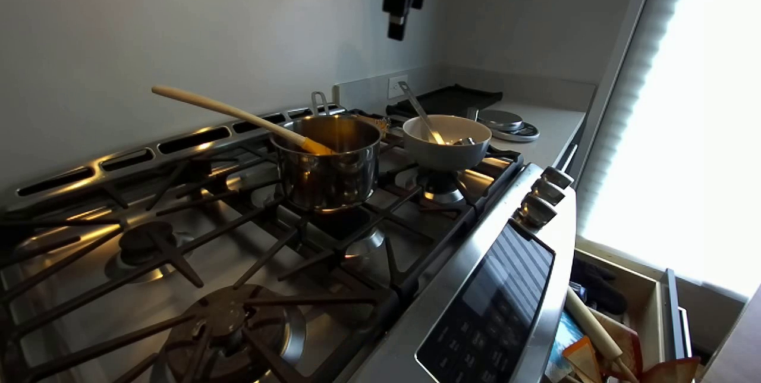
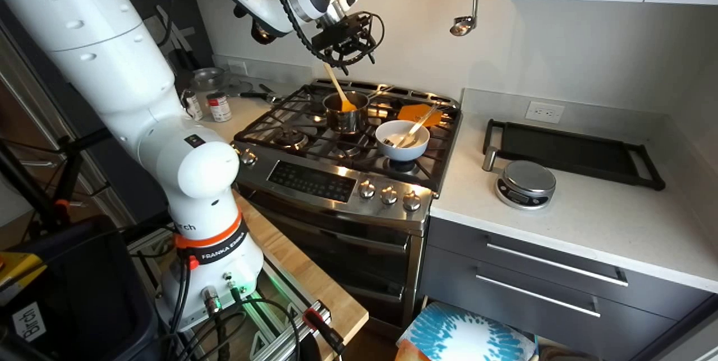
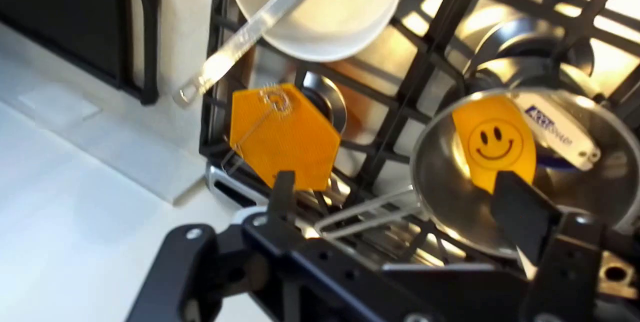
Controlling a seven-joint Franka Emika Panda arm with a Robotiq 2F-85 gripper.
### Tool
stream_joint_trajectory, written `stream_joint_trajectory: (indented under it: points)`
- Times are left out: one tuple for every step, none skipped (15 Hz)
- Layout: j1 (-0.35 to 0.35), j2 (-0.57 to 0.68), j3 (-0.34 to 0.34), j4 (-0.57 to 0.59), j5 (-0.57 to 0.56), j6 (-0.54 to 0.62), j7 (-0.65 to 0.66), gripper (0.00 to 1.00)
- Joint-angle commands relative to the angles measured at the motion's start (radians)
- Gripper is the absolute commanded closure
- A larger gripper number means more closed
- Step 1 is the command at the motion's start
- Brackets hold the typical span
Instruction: Remove the spatula from the pot and put it in the grey bowl
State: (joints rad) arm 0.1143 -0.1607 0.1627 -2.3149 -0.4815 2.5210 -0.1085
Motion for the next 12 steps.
stream_joint_trajectory:
  points:
    - [0.016,0.155,0.02,0.076,-0.06,0.21,-0.032,0.0]
    - [0.01,0.078,0.011,0.03,-0.025,0.138,-0.01,0.0]
    - [0.017,0.112,0.014,0.045,-0.03,0.18,-0.017,0.0]
    - [0.022,0.137,0.015,0.058,-0.032,0.197,-0.021,0.0]
    - [0.025,0.151,0.014,0.068,-0.032,0.2,-0.024,0.0]
    - [0.026,0.156,0.014,0.074,-0.032,0.2,-0.027,0.0]
    - [0.026,0.156,0.013,0.077,-0.033,0.2,-0.03,0.0]
    - [0.026,0.156,0.014,0.08,-0.033,0.2,-0.032,0.0]
    - [0.032,0.204,0.017,0.088,0.053,0.256,-0.112,0.0]
    - [0.038,0.235,0.022,0.098,0.099,0.283,-0.142,0.0]
    - [0.043,0.267,0.029,0.11,0.16,0.292,-0.189,0.0]
    - [0.035,0.293,0.05,0.12,0.257,0.282,-0.261,0.0]
